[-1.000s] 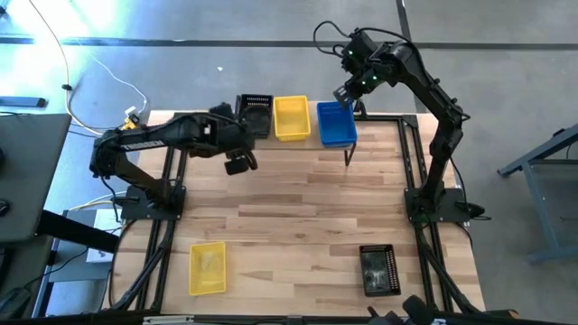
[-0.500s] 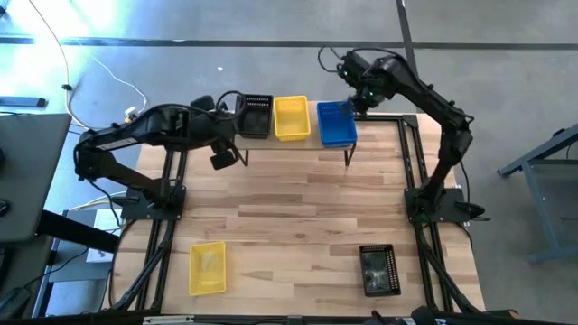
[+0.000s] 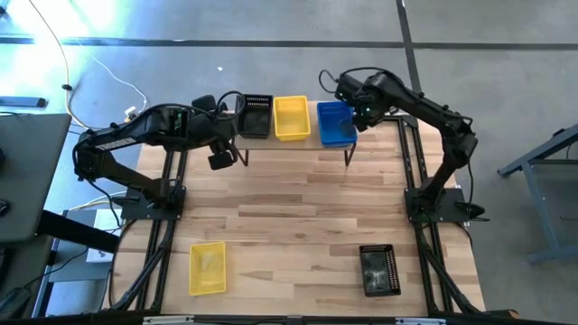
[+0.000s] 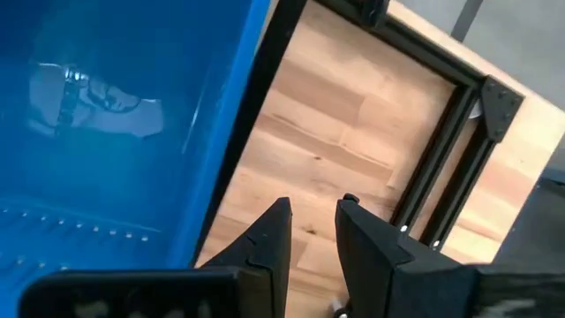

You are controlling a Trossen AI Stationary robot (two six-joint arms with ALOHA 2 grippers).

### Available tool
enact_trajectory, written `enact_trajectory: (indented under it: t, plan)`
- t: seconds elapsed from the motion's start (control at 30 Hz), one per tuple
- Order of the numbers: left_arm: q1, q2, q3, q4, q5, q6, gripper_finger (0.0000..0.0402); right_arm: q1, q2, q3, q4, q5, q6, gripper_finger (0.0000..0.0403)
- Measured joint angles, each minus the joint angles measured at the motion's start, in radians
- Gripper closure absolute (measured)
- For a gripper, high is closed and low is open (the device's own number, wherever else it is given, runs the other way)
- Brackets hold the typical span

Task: Stack baskets on shelf by color
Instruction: Adjust the stack of blue bins on the shelf

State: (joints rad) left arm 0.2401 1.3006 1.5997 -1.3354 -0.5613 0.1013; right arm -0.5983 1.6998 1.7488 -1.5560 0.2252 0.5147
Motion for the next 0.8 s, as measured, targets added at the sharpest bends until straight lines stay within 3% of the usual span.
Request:
enact_trajectory:
  t: [0.47, 0.8]
  plan:
    - [0.002, 0.0, 0.0, -0.001, 0.0, 0.047, 0.025, 0.032, 0.0, -0.017, 0.132, -0.073, 0.037, 0.0324]
    - [0.002, 0.0, 0.0, -0.008, 0.009, 0.06, 0.025, 0.032, -0.003, -0.017, 0.095, -0.061, 0.072, 0.0324]
